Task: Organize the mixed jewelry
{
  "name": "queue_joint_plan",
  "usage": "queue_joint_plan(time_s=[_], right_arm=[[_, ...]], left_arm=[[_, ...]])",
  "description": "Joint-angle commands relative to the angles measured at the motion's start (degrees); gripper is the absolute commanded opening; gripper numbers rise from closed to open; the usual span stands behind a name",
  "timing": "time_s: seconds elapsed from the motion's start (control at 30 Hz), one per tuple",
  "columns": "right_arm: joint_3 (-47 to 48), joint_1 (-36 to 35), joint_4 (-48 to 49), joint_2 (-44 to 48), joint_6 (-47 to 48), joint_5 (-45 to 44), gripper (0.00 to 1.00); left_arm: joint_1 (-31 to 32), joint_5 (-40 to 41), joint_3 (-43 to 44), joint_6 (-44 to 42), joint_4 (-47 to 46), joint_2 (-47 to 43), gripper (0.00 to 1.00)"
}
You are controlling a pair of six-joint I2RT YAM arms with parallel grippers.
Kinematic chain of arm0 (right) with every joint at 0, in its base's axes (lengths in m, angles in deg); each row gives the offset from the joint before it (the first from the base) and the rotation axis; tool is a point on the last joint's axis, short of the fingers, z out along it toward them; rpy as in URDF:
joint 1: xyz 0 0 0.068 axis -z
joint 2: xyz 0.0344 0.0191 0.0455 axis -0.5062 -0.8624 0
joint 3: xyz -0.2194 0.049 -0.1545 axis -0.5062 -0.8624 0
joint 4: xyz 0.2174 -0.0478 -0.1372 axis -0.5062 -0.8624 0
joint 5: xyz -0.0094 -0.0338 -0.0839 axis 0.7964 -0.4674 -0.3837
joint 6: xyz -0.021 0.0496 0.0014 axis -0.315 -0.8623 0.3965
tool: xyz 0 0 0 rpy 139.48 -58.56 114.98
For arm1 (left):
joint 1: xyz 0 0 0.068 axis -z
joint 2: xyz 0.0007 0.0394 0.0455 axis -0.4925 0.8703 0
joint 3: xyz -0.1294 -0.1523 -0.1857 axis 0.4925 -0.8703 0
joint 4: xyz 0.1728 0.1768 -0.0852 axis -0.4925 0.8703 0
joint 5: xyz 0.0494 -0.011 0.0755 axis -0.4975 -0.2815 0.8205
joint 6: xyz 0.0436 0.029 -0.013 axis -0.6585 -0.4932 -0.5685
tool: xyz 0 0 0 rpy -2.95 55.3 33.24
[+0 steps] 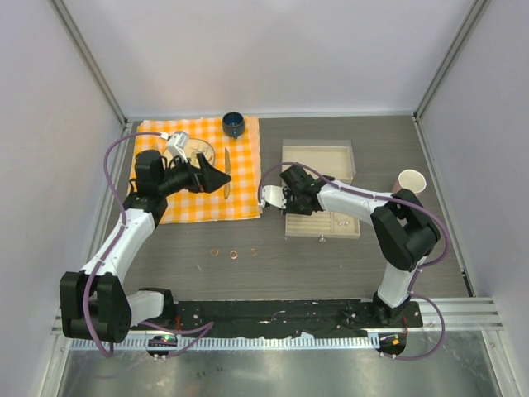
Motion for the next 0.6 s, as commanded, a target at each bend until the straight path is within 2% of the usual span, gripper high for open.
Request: queue_joint_plan(time_s=[0.0,0.57], right_arm=[[-0.3,-0.3,-0.9,2.3,-0.2,0.8,0.01],[1.5,-0.2,0.1,-2.0,1.4,-0.5,0.01]], left_arm=[[-0.5,-1.6,1.1,0.3,-2.7,0.0,1.0],[-0.7,-1.9,0.9,0.4,-3.0,0.0,1.0]])
